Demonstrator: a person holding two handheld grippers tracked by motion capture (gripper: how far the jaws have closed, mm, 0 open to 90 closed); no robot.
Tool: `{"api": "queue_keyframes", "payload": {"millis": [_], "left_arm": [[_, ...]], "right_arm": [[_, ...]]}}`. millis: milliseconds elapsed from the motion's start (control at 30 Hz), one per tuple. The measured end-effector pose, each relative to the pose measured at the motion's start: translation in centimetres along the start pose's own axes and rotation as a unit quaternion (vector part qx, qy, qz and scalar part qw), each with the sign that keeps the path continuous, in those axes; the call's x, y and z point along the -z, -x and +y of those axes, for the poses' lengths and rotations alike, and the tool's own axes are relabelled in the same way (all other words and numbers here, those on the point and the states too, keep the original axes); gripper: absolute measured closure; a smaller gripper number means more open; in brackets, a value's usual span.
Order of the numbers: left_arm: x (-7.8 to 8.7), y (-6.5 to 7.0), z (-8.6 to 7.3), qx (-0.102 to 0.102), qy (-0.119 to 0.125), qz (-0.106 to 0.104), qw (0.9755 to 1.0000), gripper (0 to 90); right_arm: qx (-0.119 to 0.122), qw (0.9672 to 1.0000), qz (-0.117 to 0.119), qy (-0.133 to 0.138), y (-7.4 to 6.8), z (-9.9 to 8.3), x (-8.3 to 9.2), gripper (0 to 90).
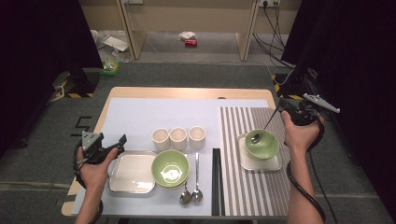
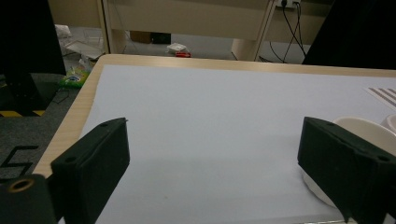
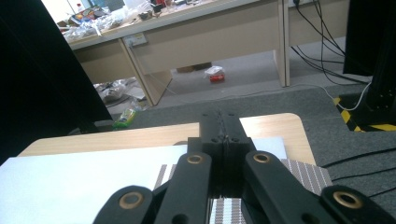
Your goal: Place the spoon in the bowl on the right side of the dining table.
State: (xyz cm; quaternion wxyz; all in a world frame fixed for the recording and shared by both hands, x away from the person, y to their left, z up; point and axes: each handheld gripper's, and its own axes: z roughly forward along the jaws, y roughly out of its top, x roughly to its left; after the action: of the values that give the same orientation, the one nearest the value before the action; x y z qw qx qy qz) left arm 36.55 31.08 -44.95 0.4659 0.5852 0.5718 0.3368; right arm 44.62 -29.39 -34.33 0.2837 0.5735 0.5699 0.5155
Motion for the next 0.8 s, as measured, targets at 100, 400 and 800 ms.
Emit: {"api": "queue_keyframes", "payload": {"millis": [100, 400, 800], "left_arm": [[0.0, 0.0, 0.0, 0.001, 0.0, -0.001, 1.0, 8.0], [-0.1, -0.1, -0.2, 0.003, -0.003, -0.001, 1.0, 8.1], [-0.4, -0.1, -0.6, 0.006, -0.008, 0.0, 0.9999, 8.1]], "right_arm": [[0.002, 1.0, -0.005, -0.004, 0.1, 0.0, 0.1, 90.0], [-0.004, 0.9998, -0.015, -0.009, 0.9, -0.8, 0.1, 90.0], [-0.008, 0.9997, -0.016, -0.014, 1.8, -1.7, -0.2, 90.0]]}}
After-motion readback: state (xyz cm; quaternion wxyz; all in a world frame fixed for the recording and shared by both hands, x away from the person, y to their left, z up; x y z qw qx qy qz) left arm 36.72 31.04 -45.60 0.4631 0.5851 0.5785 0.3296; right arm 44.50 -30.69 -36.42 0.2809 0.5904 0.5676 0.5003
